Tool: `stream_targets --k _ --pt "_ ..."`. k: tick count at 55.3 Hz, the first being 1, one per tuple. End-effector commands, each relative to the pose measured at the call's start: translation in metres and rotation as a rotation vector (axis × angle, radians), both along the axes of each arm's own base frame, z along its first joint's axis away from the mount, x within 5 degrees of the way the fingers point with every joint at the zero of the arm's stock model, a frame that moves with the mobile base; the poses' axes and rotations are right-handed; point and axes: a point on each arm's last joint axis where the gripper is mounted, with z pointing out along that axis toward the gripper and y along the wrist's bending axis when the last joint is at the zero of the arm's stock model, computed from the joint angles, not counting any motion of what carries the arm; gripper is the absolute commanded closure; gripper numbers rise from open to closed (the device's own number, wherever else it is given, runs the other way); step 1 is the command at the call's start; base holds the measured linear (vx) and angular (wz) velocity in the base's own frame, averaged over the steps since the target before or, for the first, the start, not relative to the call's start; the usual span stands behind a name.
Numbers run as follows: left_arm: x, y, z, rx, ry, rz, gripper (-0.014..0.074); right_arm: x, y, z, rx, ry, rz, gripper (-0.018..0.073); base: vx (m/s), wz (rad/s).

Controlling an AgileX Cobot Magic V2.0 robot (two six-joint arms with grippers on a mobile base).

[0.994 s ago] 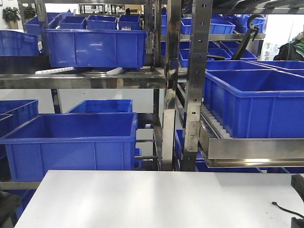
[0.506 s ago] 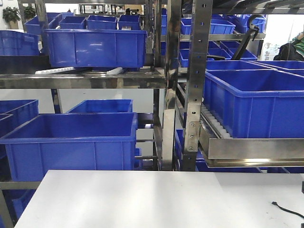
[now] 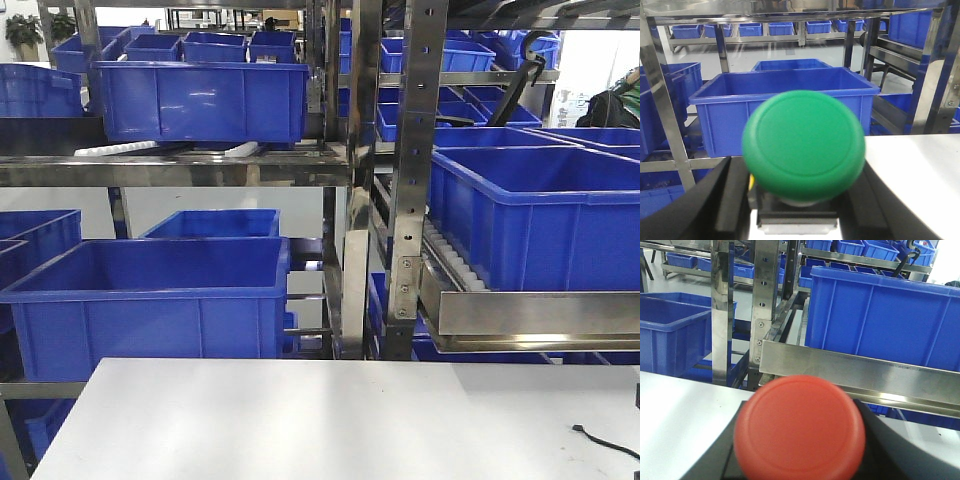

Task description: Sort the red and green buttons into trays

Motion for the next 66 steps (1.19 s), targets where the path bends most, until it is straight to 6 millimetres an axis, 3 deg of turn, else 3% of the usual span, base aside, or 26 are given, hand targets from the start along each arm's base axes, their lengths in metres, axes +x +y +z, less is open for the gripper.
stream_targets --k 1,30,66 --pt "0.0003 -0.004 0.0116 -0.022 -0.057 -0.04 0.0591 0.0001 0.0029 0.0205 0.009 -0.112 0.033 0.0568 0.0 0.0" --pt "0.0003 -0.004 0.0116 -0.022 -0.057 -0.04 0.0591 0.0001 0.0029 0.0205 0.009 -0.112 0.034 0.0568 -0.02 0.07" --pt "0.0003 -0.004 0.0116 -0.022 -0.057 -0.04 0.0591 0.0001 0.0029 0.0204 0.009 -0.111 0.033 0.0568 -0.1 0.4"
